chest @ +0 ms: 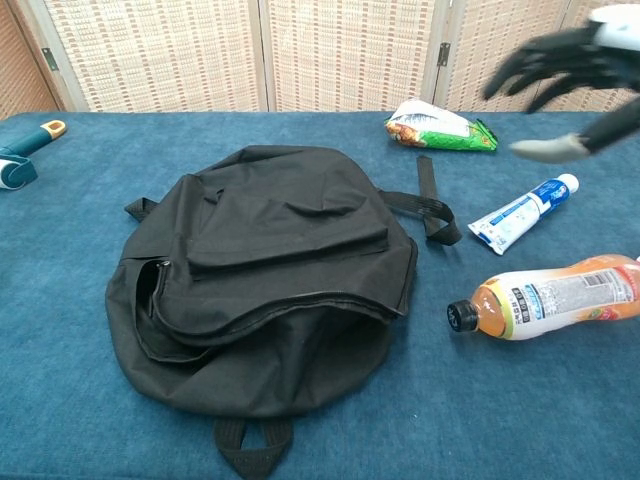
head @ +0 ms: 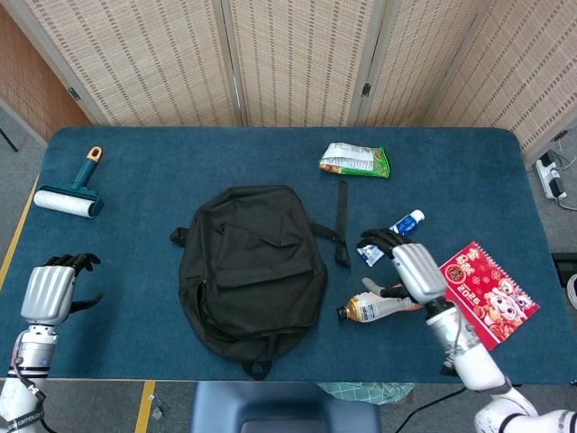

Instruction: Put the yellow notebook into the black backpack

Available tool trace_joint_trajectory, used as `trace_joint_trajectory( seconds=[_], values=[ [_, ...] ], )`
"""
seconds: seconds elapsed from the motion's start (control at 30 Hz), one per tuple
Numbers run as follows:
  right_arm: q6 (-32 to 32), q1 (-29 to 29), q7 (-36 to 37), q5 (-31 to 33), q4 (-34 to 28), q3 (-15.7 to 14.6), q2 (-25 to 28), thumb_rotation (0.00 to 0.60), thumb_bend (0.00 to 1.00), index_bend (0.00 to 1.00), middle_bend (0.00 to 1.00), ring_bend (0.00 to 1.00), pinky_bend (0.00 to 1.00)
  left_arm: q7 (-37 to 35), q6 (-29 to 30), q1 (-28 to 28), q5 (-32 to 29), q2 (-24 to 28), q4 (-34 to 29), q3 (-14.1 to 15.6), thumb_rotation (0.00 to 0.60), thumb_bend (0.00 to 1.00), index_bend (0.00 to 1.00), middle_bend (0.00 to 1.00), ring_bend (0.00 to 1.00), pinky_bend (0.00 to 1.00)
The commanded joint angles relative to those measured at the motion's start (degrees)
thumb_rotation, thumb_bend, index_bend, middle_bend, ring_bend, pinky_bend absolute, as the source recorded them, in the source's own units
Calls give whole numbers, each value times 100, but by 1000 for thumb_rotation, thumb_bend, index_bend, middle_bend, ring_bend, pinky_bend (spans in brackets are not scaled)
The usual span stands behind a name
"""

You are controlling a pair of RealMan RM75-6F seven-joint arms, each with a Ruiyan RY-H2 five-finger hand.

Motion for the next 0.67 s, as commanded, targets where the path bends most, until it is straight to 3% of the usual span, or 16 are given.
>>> trace_joint_trajectory(
  seconds=[0.03, 0.13, 0.33, 0.67],
  values=[
    [394, -476, -520, -148, 199, -390, 416, 578, 329, 23, 118, 28, 94, 230, -90, 110, -223, 150, -124, -60, 600, 90, 393, 470, 396, 370],
    [810, -804, -446, -361, 377, -532, 480, 537, 328, 0, 74, 0, 29, 382, -35, 220, -316, 227, -195, -62, 600, 89, 374, 438, 360, 322],
    [1715, -1441, 119, -806, 1055, -680, 375, 529, 329, 0, 70, 0, 8, 336, 235, 504, -145, 396, -347, 55, 600, 90, 368, 433, 355, 307],
    [2292, -2141, 755, -928, 1576, -864, 292, 531, 330, 0, 71, 0, 8, 160, 912, 1021, 288, 567, -661, 228, 600, 89, 365, 433, 354, 295]
  ],
)
